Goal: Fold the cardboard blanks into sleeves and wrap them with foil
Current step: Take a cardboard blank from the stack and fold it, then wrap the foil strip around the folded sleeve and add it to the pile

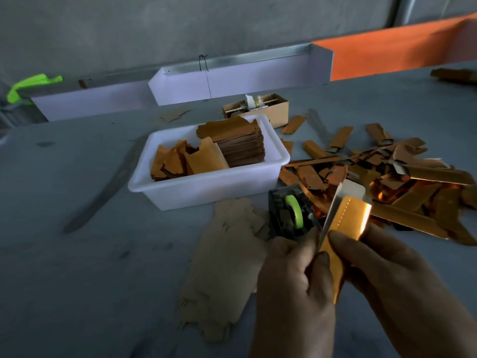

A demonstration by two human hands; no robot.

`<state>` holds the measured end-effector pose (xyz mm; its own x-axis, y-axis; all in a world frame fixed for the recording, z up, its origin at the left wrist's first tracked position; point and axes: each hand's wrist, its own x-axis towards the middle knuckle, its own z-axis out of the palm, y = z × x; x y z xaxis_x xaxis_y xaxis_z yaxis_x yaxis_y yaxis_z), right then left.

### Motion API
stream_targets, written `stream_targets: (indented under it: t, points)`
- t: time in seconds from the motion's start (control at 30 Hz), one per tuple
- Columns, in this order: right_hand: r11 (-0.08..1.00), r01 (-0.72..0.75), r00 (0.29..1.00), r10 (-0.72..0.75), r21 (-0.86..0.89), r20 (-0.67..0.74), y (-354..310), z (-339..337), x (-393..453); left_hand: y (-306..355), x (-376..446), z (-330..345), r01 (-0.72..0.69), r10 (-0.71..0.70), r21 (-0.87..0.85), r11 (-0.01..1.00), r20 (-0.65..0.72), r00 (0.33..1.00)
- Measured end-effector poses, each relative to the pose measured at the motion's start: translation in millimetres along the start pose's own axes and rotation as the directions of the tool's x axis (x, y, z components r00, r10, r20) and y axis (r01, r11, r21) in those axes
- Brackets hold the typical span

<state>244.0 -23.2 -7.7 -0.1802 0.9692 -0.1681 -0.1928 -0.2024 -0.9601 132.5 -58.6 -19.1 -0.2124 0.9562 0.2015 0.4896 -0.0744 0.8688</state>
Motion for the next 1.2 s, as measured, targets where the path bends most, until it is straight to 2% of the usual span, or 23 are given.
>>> stream_targets:
  t: [0.1,0.13,0.2,0.27,0.3,0.4,0.53,0.63,0.8,1.0,1.1,1.2]
  points:
    - [1.0,0.01,1.0,-0.01,-0.003,-0.001,-3,2,0,3,-6,5,-0.135,0.137,0.084,0.987,-0.021,0.99]
    - [1.0,0.006,1.0,-0.006,-0.006,0.002,-3,2,0,5,-1,6,-0.094,0.094,0.028,0.995,-0.02,0.995]
    - [0.999,-0.004,1.0,0.005,-0.041,0.012,-3,-1,0,4,10,3,0.124,-0.115,-0.129,0.984,0.079,0.99]
    - [0.995,-0.007,0.999,0.011,-0.099,0.039,-2,-4,-1,-3,19,-8,0.323,-0.264,-0.26,0.91,0.237,0.935]
    - [0.992,-0.005,0.999,0.012,-0.129,0.052,-2,-4,-1,-8,19,-11,0.36,-0.254,-0.345,0.867,0.316,0.914]
    - [0.976,0.022,0.999,-0.01,-0.216,0.053,-2,-3,-2,-11,17,-22,0.387,-0.207,-0.55,0.74,0.362,0.909]
    - [0.948,0.094,0.996,-0.09,-0.304,0.025,-3,-3,-3,-17,18,-22,0.511,-0.267,-0.575,0.639,0.458,0.848]
    - [0.923,0.147,0.989,-0.144,-0.355,0.034,-3,-3,-3,-17,19,-23,0.518,-0.294,-0.545,0.659,0.448,0.844]
    - [0.925,0.173,0.985,-0.162,-0.339,0.061,-3,-2,-5,-7,17,-23,0.354,-0.216,-0.487,0.798,0.318,0.923]
    - [0.953,0.084,0.995,-0.065,-0.292,0.076,-7,-5,-6,-6,13,-23,0.189,-0.126,-0.345,0.919,0.195,0.973]
    - [0.941,0.066,0.986,-0.011,-0.333,0.163,-10,-5,-9,-5,11,-22,0.159,-0.122,-0.273,0.949,0.145,0.982]
    - [0.924,0.063,0.99,-0.01,-0.378,0.14,-8,-4,-7,-6,10,-23,0.164,-0.128,-0.245,0.955,0.155,0.979]
